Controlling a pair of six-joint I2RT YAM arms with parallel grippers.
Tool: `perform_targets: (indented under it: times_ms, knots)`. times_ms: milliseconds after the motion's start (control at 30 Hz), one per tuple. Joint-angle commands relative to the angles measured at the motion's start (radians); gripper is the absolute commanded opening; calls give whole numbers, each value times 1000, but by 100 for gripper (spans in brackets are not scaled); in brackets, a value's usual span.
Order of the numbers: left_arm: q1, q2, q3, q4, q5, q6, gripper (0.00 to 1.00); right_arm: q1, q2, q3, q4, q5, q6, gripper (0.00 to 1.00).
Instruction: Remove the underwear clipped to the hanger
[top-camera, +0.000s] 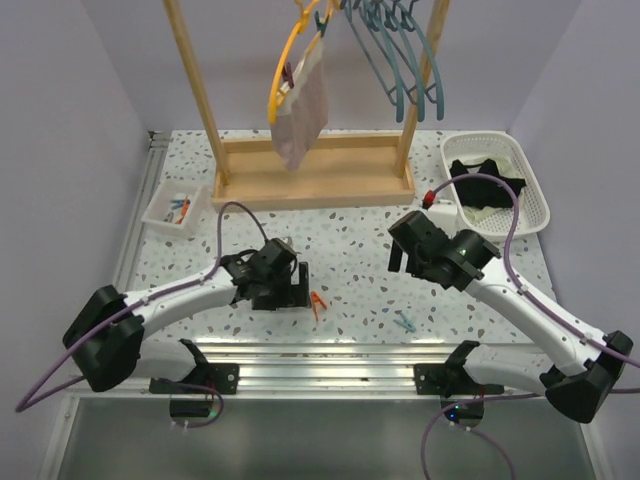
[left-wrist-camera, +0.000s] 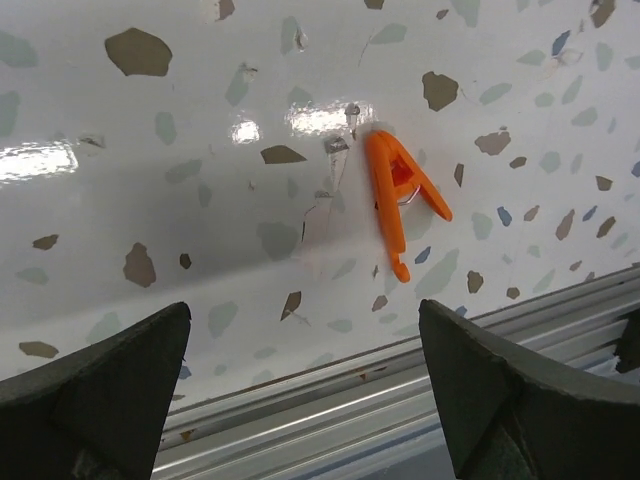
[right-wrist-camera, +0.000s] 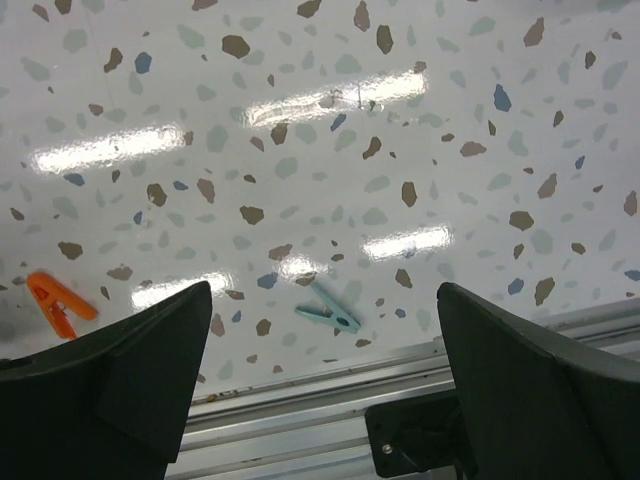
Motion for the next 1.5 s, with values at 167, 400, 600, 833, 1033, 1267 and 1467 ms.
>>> perform_targets:
  times_ms: [167,400,600,833,1033,1267,1467]
  knots:
    - [-81,249,203,10,-187,-227,100,5,18,-47,-50,4,69,98]
    - [-90,378,303,-27,-200,-368,100,4,11,-52,-43,-2,51,98]
    - [-136,477,355,-107,-169,-463,100,5,4,-49,-49,7,45,98]
    - [-177,523,418,-214,-206,-540,98,4,-1,-72,-35,4,37,98]
    - [-197,539,381,-208,-209,-567,74,4,-22,-78,-20,-1,28,97]
    - [-196,562,380,-214,-250,-552,42,2,-56,-92,-7,-12,26,96]
    - [-179,546,371,-226,-282,-524,19,2,-90,-112,0,-13,31,95]
